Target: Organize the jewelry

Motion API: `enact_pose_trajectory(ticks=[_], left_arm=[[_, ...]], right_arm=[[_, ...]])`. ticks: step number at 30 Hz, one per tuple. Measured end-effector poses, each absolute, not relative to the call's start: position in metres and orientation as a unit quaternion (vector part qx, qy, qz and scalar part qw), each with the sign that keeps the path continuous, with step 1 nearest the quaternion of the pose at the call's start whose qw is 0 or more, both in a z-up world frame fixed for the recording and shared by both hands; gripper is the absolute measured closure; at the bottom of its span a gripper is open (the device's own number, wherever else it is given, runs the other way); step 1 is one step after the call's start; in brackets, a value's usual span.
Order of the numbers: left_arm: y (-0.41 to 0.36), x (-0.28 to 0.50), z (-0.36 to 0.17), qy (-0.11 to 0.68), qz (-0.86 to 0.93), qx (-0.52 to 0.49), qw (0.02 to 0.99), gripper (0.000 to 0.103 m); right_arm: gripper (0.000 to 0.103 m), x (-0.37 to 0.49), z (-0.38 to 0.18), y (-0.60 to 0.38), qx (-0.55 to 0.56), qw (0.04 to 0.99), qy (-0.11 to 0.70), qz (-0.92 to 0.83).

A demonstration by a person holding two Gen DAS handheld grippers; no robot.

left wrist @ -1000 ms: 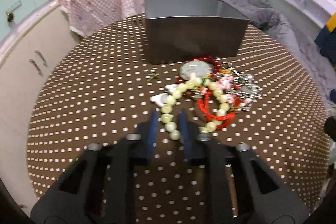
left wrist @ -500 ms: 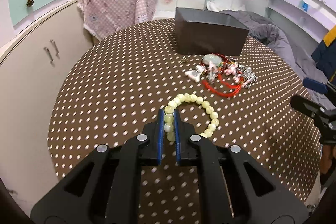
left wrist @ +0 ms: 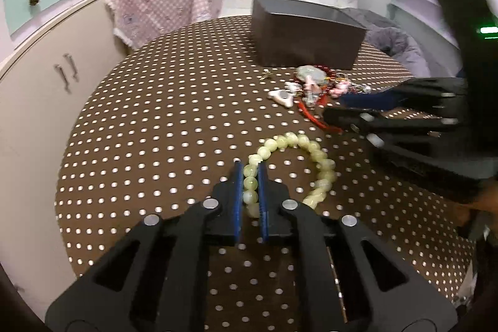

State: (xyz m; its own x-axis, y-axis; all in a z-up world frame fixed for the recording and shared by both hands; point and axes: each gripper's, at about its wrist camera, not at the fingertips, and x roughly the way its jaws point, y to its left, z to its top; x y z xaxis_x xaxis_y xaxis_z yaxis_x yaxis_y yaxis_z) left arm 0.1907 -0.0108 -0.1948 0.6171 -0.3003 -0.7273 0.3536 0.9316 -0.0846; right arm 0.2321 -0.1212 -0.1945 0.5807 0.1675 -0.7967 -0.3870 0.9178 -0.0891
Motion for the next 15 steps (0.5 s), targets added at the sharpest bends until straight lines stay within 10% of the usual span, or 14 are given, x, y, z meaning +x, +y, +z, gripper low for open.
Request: enact_pose_trajectory(ticks=[15], left_arm=[[-0.003,0.170,-0.141,0.334,-0.190,0.003,0.923,0.094]], right_arm=[[0.102,0.187,-0.103,-0.196,-0.013,0.924,0.334,0.187]])
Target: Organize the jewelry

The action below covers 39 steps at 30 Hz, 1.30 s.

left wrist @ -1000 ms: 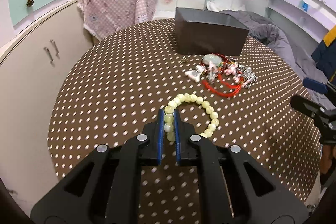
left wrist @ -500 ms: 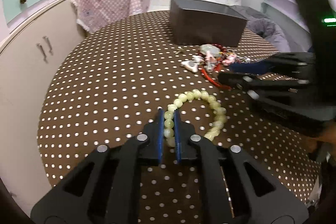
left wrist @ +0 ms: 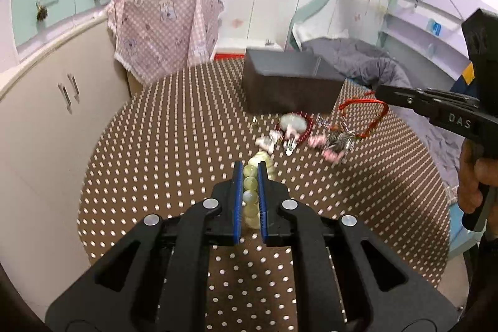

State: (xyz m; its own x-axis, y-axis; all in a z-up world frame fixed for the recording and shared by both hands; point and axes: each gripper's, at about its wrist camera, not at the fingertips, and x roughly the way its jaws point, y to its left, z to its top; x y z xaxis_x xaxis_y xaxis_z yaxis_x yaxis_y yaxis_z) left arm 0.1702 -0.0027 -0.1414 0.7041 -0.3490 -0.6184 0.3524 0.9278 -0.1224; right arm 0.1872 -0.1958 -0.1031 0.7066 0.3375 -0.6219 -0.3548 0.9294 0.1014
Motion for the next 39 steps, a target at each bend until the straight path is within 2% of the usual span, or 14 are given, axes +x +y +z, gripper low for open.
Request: enact_pose_trajectory(ticks=[7,21,24,27,32,33,34,35,37,38,39], left_arm=[[-0.006,0.164,-0.107,0.302,-0.188,0.008,0.935,0.094],[-0.016,0.156,-0.082,0.277,-0.200,0.017,0.940,0.094],[-0.019,0.154,-0.083,0.278,-0.203,0.020,0.939,0.094],[-0.023,0.155,-0.091,0.289,-0.208,0.022,0.934,0.094],[-0.036,0.162,-0.120,0.333,-0.205,0.061,0.918,0.091],[-0.039,0.161,-0.126,0.336,-0.199,0.072,0.918,0.072],[-0.041,0.159,-0.128,0.331,-0.197,0.073,0.920,0.032],[-0.042,0.156,-0.128,0.321,-0.197,0.070,0.924,0.021],[-0.044,0.151,-0.129,0.316,-0.208,0.059,0.924,0.019],[-0.046,0.151,-0.130,0.317,-0.210,0.058,0.923,0.019],[-0.047,0.149,-0.131,0.315,-0.203,0.058,0.925,0.019]], right_arm=[[0.102,0.172,-0.066,-0.206,0.010,0.928,0.300,0.221],[0.101,0.158,-0.047,-0.219,0.033,0.928,0.282,0.240],[0.099,0.165,-0.062,-0.215,0.001,0.923,0.313,0.224],[0.098,0.182,-0.106,-0.218,0.008,0.903,0.374,0.212],[0.099,0.182,-0.125,-0.236,0.059,0.897,0.380,0.217],[0.099,0.180,-0.124,-0.236,0.057,0.898,0.377,0.220],[0.099,0.178,-0.120,-0.235,0.055,0.900,0.372,0.222],[0.099,0.177,-0.117,-0.234,0.055,0.901,0.368,0.224],[0.098,0.176,-0.112,-0.232,0.043,0.902,0.367,0.224],[0.092,0.176,-0.114,-0.229,0.030,0.900,0.376,0.219],[0.073,0.175,-0.118,-0.227,0.018,0.898,0.384,0.214]])
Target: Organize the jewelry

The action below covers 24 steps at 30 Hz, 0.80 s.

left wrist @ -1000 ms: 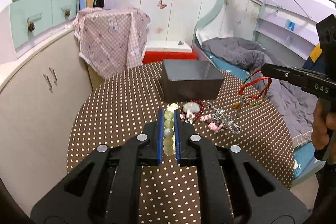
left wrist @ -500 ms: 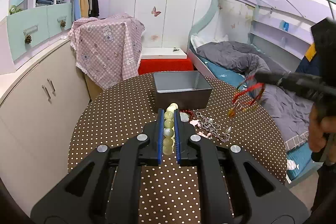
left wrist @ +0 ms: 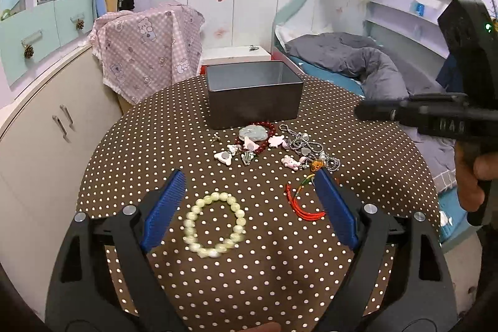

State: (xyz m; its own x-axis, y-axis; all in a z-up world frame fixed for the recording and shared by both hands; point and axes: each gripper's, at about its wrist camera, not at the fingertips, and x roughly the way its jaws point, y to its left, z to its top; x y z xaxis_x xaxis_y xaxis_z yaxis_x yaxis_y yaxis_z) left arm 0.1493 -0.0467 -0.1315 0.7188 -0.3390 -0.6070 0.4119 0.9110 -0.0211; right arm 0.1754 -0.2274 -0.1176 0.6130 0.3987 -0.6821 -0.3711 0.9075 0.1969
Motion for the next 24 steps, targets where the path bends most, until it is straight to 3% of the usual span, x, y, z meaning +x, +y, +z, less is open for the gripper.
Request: enact_pose_trajectory(ticks=[1,2,9,14,17,18,19,20,21,24], left_arm=[[-0.046,0.149,-0.132,0.315,-0.199,0.058,0.926,0.019],[-0.045,0.149,-0.134,0.316,-0.197,0.056,0.926,0.019],[-0.056,0.142,-0.143,0.316,-0.206,0.073,0.923,0.019],[-0.101,0.156,-0.160,0.333,-0.246,0.132,0.901,0.022],[-0.124,0.166,-0.179,0.356,-0.258,0.174,0.881,0.050],[-0.130,0.171,-0.187,0.371,-0.263,0.181,0.872,0.069],[-0.133,0.174,-0.192,0.383,-0.267,0.181,0.866,0.079],[-0.133,0.176,-0.196,0.388,-0.275,0.176,0.862,0.081],[-0.133,0.175,-0.195,0.388,-0.282,0.171,0.860,0.092],[-0.128,0.173,-0.192,0.389,-0.285,0.163,0.861,0.098]], right_arm=[[0.060,0.173,-0.123,-0.223,-0.004,0.898,0.389,0.207],[0.058,0.170,-0.129,-0.220,-0.018,0.897,0.391,0.206],[0.058,0.167,-0.173,-0.204,-0.082,0.887,0.424,0.165],[0.058,0.162,-0.176,-0.230,-0.043,0.895,0.419,0.144],[0.058,0.165,-0.178,-0.245,-0.033,0.897,0.422,0.125],[0.058,0.166,-0.178,-0.248,-0.030,0.898,0.423,0.121],[0.058,0.168,-0.178,-0.252,-0.025,0.898,0.422,0.119],[0.058,0.168,-0.178,-0.253,-0.022,0.899,0.422,0.119],[0.058,0.169,-0.178,-0.254,-0.020,0.899,0.421,0.120],[0.059,0.175,-0.179,-0.246,-0.020,0.899,0.418,0.127]])
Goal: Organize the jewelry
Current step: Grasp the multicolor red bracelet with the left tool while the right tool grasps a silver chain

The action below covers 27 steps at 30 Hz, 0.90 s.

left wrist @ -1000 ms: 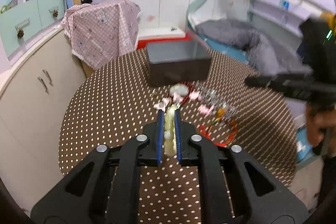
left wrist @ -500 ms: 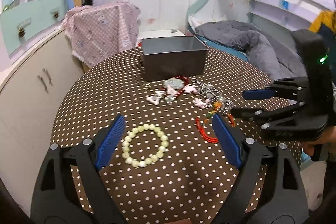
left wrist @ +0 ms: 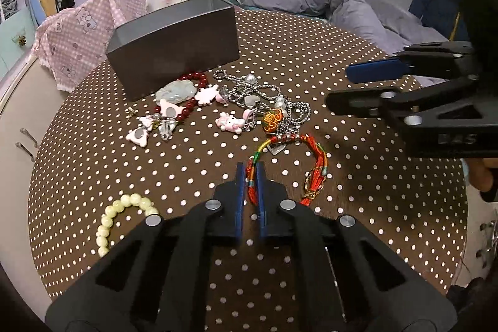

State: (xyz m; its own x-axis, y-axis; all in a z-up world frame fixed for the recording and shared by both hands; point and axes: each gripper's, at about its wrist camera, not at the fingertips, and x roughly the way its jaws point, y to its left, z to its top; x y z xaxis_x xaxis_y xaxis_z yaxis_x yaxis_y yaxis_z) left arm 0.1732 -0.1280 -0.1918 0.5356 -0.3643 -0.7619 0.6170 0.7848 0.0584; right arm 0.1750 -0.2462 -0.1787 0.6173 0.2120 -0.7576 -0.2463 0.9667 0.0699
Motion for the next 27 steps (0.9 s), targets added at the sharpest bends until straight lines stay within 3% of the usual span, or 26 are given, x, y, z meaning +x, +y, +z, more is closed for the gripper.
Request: enact_pose_trajectory(ticks=[3,7,13,17,21,23,27], left_arm=[[-0.121,0.170,-0.193,0.392,-0.284,0.156,0.861,0.099],[-0.109,0.166,-0.192,0.390,-0.279,0.148,0.865,0.100],[-0.092,0.164,-0.191,0.392,-0.270,0.137,0.869,0.100],[-0.088,0.158,-0.193,0.394,-0.269,0.137,0.868,0.100],[-0.085,0.156,-0.196,0.396,-0.270,0.129,0.868,0.100],[-0.084,0.156,-0.196,0.397,-0.270,0.127,0.868,0.099],[-0.083,0.153,-0.197,0.396,-0.277,0.126,0.866,0.100]], right_arm=[[0.064,0.186,-0.183,-0.226,-0.037,0.896,0.420,0.143],[0.078,0.191,-0.201,-0.209,-0.112,0.890,0.428,0.113],[0.078,0.184,-0.196,-0.227,-0.104,0.895,0.424,0.091],[0.078,0.176,-0.179,-0.209,-0.085,0.899,0.397,0.164],[0.078,0.186,-0.191,-0.183,-0.091,0.878,0.424,0.203],[0.091,0.190,-0.199,-0.176,-0.087,0.872,0.432,0.212],[0.092,0.189,-0.198,-0.182,-0.082,0.876,0.429,0.202]])
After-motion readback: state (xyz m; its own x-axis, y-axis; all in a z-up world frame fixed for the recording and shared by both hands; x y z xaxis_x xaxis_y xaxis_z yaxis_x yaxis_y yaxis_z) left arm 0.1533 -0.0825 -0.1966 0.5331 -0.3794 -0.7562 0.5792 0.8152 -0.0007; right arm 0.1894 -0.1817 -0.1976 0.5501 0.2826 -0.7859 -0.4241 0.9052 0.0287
